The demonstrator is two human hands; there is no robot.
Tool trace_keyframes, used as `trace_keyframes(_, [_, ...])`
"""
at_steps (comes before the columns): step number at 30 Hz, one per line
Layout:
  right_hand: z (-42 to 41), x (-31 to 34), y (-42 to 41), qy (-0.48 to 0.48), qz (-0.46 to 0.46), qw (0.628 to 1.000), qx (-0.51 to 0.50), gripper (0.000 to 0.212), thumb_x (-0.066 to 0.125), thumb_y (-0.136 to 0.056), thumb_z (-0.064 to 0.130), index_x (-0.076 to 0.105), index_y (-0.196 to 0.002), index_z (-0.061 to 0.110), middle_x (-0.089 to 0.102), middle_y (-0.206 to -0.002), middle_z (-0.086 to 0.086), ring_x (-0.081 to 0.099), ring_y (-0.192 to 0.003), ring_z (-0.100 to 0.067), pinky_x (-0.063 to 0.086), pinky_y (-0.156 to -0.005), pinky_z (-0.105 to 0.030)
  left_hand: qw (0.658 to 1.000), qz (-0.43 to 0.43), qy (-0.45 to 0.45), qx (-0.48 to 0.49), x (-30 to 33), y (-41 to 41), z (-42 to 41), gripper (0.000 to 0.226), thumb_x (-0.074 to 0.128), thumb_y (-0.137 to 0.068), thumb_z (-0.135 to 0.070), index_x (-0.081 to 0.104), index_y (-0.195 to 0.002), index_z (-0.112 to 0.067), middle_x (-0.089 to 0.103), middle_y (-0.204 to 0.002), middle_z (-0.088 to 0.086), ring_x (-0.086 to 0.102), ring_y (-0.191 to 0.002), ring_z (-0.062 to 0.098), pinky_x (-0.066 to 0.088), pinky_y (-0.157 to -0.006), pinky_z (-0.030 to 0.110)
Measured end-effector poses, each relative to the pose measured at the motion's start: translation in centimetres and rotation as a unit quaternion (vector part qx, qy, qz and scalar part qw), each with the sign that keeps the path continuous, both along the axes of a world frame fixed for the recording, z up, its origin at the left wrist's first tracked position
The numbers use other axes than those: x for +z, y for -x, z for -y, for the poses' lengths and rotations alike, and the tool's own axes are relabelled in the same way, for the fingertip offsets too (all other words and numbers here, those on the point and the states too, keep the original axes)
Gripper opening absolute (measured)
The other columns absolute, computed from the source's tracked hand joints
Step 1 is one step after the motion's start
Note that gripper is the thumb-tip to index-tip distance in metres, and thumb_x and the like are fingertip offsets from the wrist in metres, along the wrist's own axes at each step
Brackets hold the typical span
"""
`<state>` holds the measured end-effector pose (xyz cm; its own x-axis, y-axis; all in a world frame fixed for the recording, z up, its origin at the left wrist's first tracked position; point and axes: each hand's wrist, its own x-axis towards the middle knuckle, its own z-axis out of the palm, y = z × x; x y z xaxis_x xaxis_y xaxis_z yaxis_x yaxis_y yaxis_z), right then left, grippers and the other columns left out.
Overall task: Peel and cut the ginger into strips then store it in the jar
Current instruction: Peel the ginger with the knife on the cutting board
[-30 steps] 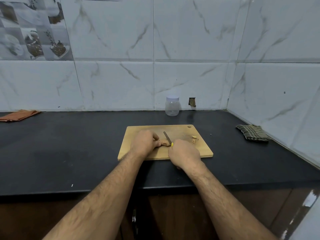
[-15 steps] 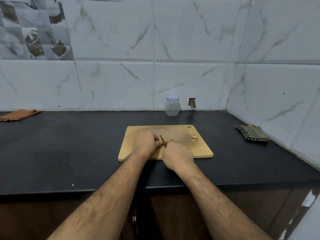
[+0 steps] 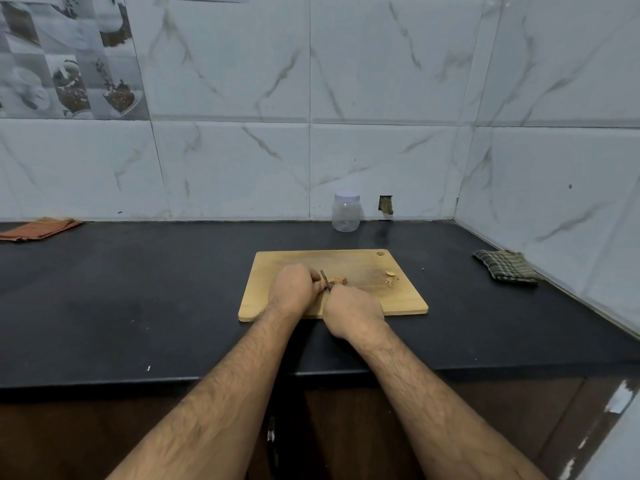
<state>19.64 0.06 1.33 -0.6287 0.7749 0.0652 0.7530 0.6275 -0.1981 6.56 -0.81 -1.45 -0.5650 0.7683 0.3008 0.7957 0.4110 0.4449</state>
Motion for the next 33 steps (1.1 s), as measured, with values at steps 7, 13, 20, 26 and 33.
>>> trace_keyframes(7, [-0.7,1.2,1.2,0.057,0.003,0.998,-0.006,0.028,0.05,-0.093,0.009,0.065,-0.118,0.01,0.067,-0.105,-0.006,0.065,-0.103,-0.026,0.051,-0.08,-0.034,1.0,0.014,-0.015,0.005,-0.3,0.0,0.0,0.02,0.06,-0.092,-0.029,0.079,-0.089,-0.024,0.074,-0.084,-0.003,0.066,-0.081,0.019,0.054,-0.069,0.032])
trace_keyframes(13, [-0.6,1.6,1.1,0.085,0.014,0.996,-0.002,0.035,0.05,-0.088,0.005,0.065,-0.12,0.01,0.066,-0.1,-0.006,0.067,-0.095,-0.026,0.056,-0.082,-0.037,0.999,0.015,-0.029,0.025,-0.1,-0.5,0.0,0.018,0.061,-0.092,-0.023,0.079,-0.097,-0.022,0.075,-0.093,-0.004,0.067,-0.088,0.017,0.05,-0.071,0.026])
trace_keyframes(20, [0.0,1.0,-0.8,0.069,0.059,0.996,0.008,0.029,0.047,-0.094,0.008,0.062,-0.119,0.005,0.067,-0.106,-0.009,0.06,-0.083,-0.025,0.058,-0.084,-0.038,0.999,0.014,-0.015,0.036,0.0,-0.7,0.1,0.016,0.063,-0.095,-0.029,0.078,-0.096,-0.023,0.074,-0.091,-0.002,0.064,-0.086,0.016,0.043,-0.068,0.027])
trace_keyframes(26, [0.0,1.0,-2.2,0.056,0.058,0.997,0.011,0.024,0.047,-0.097,0.012,0.064,-0.114,0.009,0.062,-0.092,-0.004,0.061,-0.088,-0.025,0.054,-0.081,-0.037,0.999,0.007,0.004,0.054,0.3,-0.5,0.2,0.017,0.063,-0.095,-0.029,0.077,-0.1,-0.02,0.074,-0.096,0.001,0.06,-0.084,0.016,0.041,-0.068,0.028])
trace_keyframes(33, [-1.1,0.1,-1.8,0.05,-0.018,0.999,0.006,0.029,0.042,-0.099,0.018,0.062,-0.119,0.014,0.065,-0.118,-0.006,0.061,-0.105,-0.027,0.042,-0.076,-0.033,0.997,0.007,0.003,0.077,0.3,1.2,0.3,0.017,0.063,-0.094,-0.03,0.075,-0.102,-0.02,0.073,-0.1,0.001,0.065,-0.094,0.02,0.046,-0.071,0.027])
